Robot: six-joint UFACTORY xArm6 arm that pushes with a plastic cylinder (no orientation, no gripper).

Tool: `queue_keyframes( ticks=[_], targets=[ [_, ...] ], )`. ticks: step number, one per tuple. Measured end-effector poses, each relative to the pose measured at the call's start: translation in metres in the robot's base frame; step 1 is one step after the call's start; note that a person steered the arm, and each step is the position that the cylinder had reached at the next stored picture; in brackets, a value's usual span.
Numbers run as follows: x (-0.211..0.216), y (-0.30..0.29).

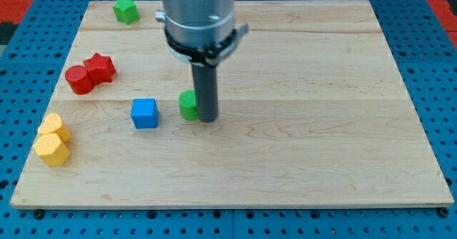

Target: Move the green circle into the green star

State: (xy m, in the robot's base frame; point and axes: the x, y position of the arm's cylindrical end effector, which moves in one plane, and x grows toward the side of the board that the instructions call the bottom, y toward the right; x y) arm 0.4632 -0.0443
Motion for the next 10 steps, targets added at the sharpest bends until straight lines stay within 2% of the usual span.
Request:
queue_keyframes(
  ticks=[1, 2, 3, 4, 5, 6, 7, 9, 10],
  targets=[
    [-0.057, -0.007],
    [-0.061, -0.016],
    [-0.039, 0.006],
    [0.006, 0.019],
    [0.019, -0.005],
    [0.012, -0.042],
    [0.012, -0.051],
    [0.001, -0.051],
    [-0.031, -0.027]
  ],
)
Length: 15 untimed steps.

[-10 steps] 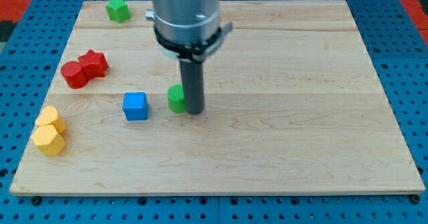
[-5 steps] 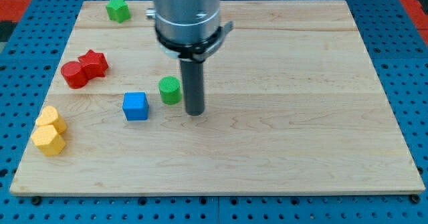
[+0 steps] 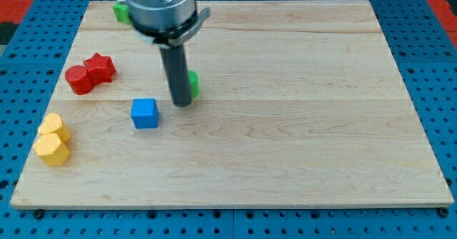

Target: Move the green circle into the green star

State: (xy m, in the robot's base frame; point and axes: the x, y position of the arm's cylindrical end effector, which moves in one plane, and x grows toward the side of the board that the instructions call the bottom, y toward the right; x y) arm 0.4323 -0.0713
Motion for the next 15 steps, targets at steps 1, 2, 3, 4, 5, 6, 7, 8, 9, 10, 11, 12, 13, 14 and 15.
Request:
queue_keyframes(
  ticks=[1, 2, 3, 4, 5, 6, 7, 8, 9, 10, 11, 12, 13, 14, 15],
  targets=[
    [-0.043, -0.022],
    [-0.082, -0.024],
    [-0.078, 0.001],
    [-0.060, -0.007],
    [-0.044, 0.000],
    [-0.023, 0.009],
    [-0.039, 0.047],
    [-0.078, 0.054],
    [-0.107, 0.065],
    [-0.122, 0.087],
    [-0.157, 0.072],
    [-0.169, 0.009],
    [-0.157, 0.005],
    [-0.143, 0.024],
    [-0.154, -0.066]
  ],
)
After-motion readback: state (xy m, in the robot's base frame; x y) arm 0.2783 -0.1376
